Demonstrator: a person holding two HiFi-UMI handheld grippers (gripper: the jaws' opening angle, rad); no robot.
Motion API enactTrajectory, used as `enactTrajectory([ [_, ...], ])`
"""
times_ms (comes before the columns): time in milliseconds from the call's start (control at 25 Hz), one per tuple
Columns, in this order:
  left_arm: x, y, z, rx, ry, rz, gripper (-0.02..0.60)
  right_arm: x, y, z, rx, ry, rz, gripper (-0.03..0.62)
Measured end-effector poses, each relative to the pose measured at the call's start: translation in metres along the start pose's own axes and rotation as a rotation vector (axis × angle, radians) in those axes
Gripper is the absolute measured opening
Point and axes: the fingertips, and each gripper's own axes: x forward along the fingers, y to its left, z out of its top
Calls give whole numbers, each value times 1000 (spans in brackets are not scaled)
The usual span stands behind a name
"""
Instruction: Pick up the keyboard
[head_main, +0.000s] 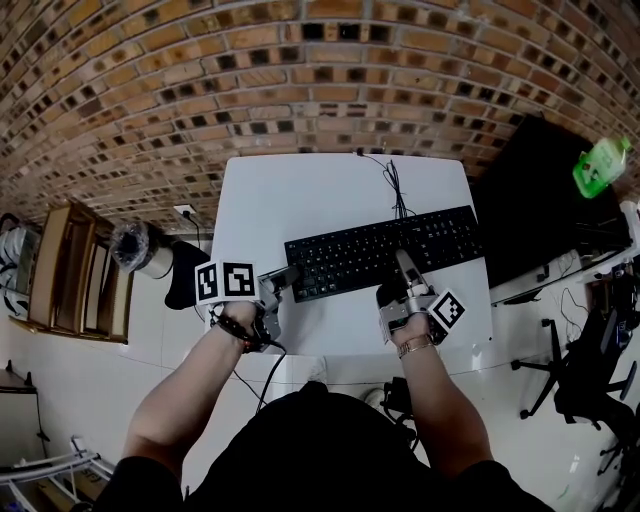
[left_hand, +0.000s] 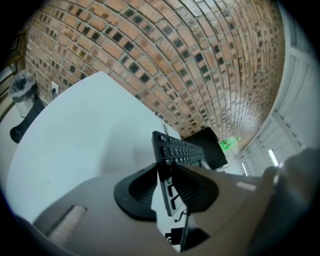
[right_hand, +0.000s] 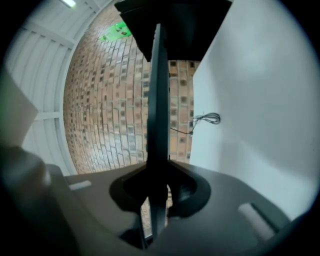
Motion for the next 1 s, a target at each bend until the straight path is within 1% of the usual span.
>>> enactTrajectory([
  [120, -10, -24, 9, 39, -47, -75, 101, 3, 34, 6, -37, 0, 40, 63],
  [240, -26, -47, 16, 81, -86, -130, 103, 4, 66, 11, -69, -5, 79, 63],
  [320, -39, -58, 21, 104, -115, -152, 109, 3, 87, 13, -91, -9, 101, 64],
  [440, -60, -68, 30, 150, -172, -159, 106, 3, 120, 17, -133, -17, 133, 64],
  [520, -76, -72, 36, 190, -221, -150, 103, 1, 142, 19, -172, -22, 150, 64],
  [600, -92, -75, 44, 250, -282, -125, 88, -2, 163, 21, -220, -26, 161, 63],
  [720, -119, -84, 56, 360, -394, -73, 54, -9, 190, 23, -284, -39, 175, 63],
  [880, -148, -111, 65, 524, -533, 1, 7, -27, 222, 33, -359, -64, 192, 64],
  [1000, -167, -127, 68, 620, -623, 50, 6, -40, 237, 38, -410, -83, 195, 64],
])
